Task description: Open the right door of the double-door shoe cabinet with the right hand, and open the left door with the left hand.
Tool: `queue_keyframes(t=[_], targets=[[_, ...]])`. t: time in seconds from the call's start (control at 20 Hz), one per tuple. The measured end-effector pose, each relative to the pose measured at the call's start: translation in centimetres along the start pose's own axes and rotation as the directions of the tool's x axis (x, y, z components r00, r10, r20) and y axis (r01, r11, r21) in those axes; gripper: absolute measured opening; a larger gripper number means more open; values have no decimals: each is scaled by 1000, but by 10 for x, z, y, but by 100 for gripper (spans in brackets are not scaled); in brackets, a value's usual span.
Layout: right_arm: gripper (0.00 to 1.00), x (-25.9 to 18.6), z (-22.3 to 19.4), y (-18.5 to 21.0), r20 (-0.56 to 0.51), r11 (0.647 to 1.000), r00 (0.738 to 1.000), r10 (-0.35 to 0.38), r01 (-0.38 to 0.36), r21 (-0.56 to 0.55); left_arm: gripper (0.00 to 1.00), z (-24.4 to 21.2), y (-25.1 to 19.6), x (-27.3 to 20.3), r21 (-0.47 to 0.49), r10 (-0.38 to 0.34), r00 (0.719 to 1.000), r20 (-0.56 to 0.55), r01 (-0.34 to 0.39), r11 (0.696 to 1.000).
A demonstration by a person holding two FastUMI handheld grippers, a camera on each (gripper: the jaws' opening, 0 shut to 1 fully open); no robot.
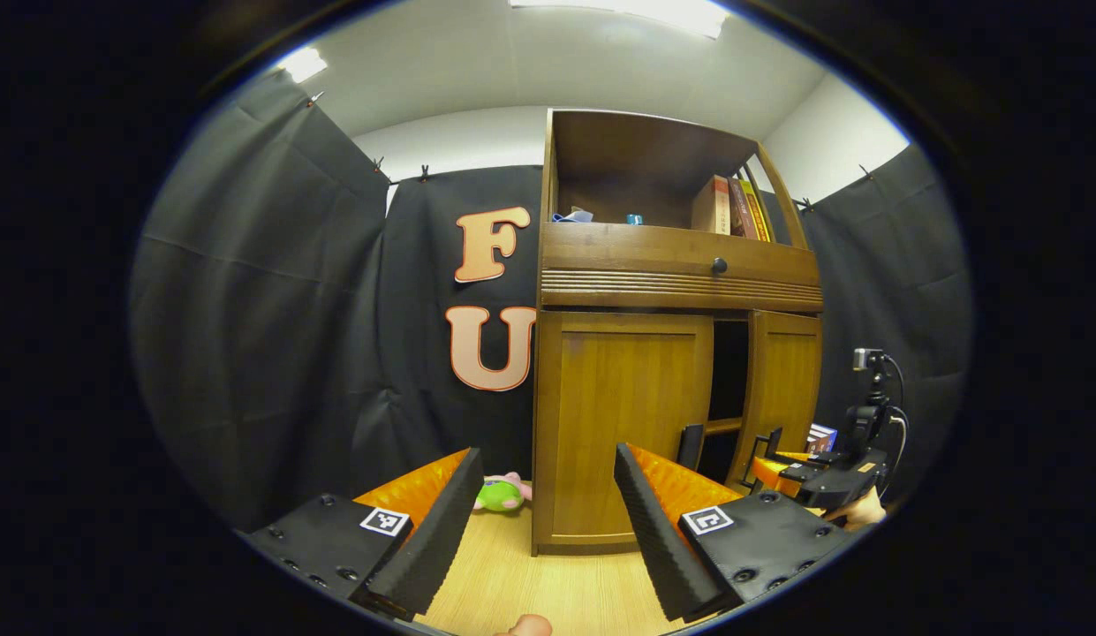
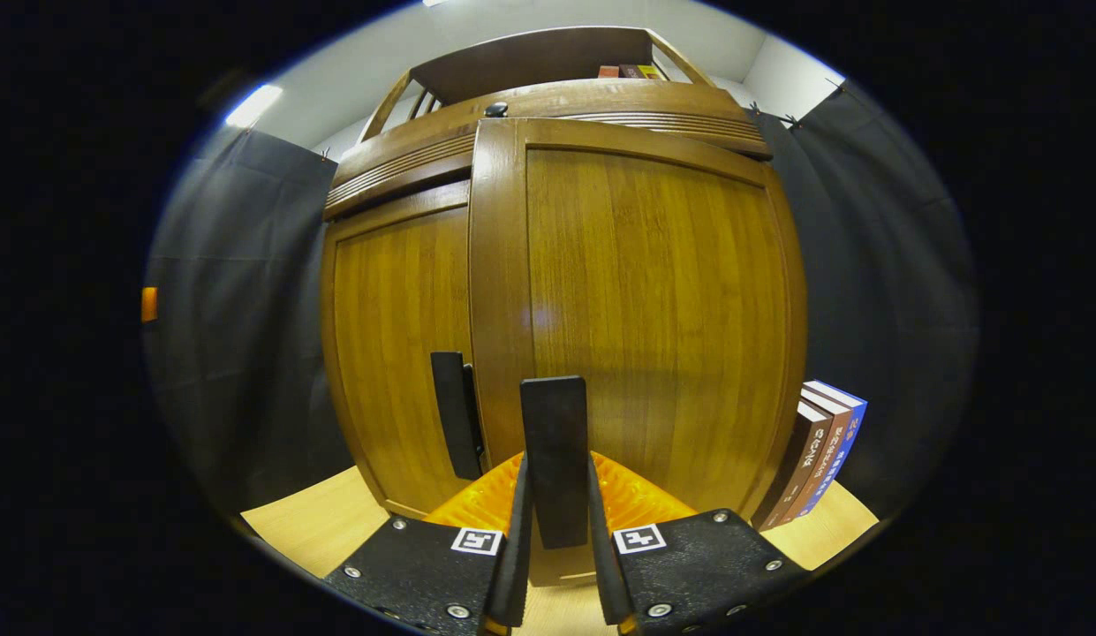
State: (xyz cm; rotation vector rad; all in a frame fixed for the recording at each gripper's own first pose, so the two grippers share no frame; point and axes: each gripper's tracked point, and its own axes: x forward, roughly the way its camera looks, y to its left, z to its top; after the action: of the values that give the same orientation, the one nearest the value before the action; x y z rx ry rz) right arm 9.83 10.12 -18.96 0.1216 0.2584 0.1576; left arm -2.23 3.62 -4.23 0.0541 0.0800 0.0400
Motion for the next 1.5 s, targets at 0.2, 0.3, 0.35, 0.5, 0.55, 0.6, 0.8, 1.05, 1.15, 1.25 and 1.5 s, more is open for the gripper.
queue_keyframes(t=[0.2,0.3,0.35,0.5,0.55,0.6,0.8,1.05,1.15,1.25,1.5], targets=[[24,-34,1,-14,5,1000,1000,16,-16,7,96,-1,-6,-4,2,-11,1000,-7,11,1000],[32,-48,1,-21,3,1000,1000,20,-20,11,95,0,-8,-6,-1,-13,1000,-6,13,1000],[32,-53,2,-24,3,1000,1000,21,-21,13,95,-1,-8,-8,-3,-14,1000,-5,14,1000],[30,-74,1,-38,-2,1000,1000,24,-24,-3,95,0,-12,-9,-5,-15,1000,-5,15,1000],[30,-79,1,-41,-2,1000,1000,20,-20,-7,95,-1,-15,-10,-6,-19,1000,-8,19,1000],[30,-84,1,-46,-1,1000,1000,15,-15,-12,95,-2,-17,-10,-5,-24,1000,-11,24,1000],[24,-103,3,-62,7,1000,1000,-10,10,-16,94,-1,-25,-12,7,-38,999,-9,38,999],[20,-123,5,-80,6,998,999,-53,53,-39,95,-3,-36,-12,-2,-62,998,-9,62,998],[16,-128,5,-88,7,996,997,-74,74,-51,95,-6,-39,-11,2,-64,998,-14,64,998],[14,-134,6,-95,8,994,996,-90,91,-55,95,-7,-42,-10,1,-68,998,-18,68,998],[10,-148,7,-120,9,987,990,-139,139,-75,95,-8,-47,-7,2,-69,997,-18,69,998]])
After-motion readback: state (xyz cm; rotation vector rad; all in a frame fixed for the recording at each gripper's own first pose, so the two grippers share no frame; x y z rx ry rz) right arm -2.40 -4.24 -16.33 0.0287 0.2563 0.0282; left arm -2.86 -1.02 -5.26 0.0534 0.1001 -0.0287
